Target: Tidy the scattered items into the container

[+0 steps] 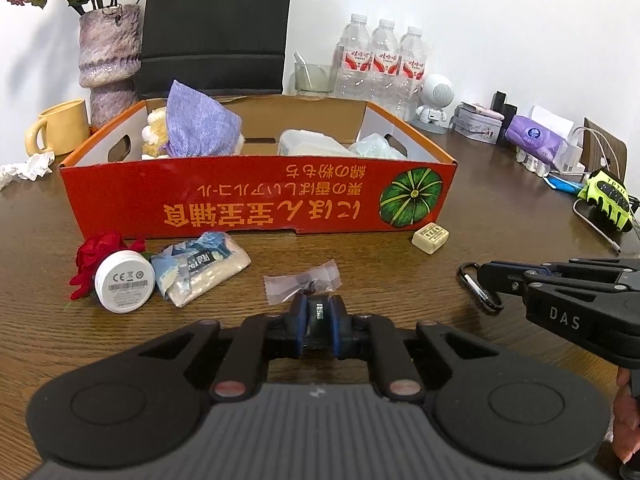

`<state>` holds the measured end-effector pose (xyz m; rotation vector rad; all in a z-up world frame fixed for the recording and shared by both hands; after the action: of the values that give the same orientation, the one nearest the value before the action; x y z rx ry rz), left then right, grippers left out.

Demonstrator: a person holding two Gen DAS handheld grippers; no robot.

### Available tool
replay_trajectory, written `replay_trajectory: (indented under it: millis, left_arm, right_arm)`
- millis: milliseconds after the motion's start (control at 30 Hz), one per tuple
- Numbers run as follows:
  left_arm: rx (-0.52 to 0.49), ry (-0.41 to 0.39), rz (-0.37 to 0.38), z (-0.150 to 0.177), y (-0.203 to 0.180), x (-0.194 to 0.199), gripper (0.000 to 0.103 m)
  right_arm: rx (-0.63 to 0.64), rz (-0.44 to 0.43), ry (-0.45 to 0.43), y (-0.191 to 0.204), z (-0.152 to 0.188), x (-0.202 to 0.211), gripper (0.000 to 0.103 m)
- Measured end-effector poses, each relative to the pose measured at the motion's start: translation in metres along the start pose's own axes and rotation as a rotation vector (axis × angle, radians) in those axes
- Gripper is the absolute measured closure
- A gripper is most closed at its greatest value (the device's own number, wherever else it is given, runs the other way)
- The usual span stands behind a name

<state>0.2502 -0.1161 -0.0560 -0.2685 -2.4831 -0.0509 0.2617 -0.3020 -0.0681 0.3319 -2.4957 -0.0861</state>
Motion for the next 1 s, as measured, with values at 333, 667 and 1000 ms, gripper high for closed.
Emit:
replay_trajectory:
  millis: [333, 667, 1000]
  left_arm:
    - [0.007, -0.005, 0.013, 0.0, 0.001, 0.002, 0.091]
    - [0.015, 0.003, 0.02, 0.003, 0.001, -0.002, 0.091]
    - [0.022, -0.033, 0.043, -0.003, 0.003, 0.011, 0.091]
  right_arm:
    - [-0.029, -0.013, 0.022, -0.003, -0.002, -0.004, 0.076]
    - [0.032, 0.003, 0.054, 0.005, 0.004, -0.013, 0.1]
    - [0.001, -0.034, -0.046, 0.01, -0.011, 0.012, 0.1]
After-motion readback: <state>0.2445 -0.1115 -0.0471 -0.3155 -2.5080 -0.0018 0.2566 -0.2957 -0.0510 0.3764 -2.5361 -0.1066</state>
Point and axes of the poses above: each gripper's, at about its wrist camera, not at the fingertips, and x roughly against the way its jaws point, y to its left, z to its underside, the point moved 6 cm from there along -x, roughly the way its jaws point, and after that the axes turned 5 degrees about -x, right-handed, at the moved point
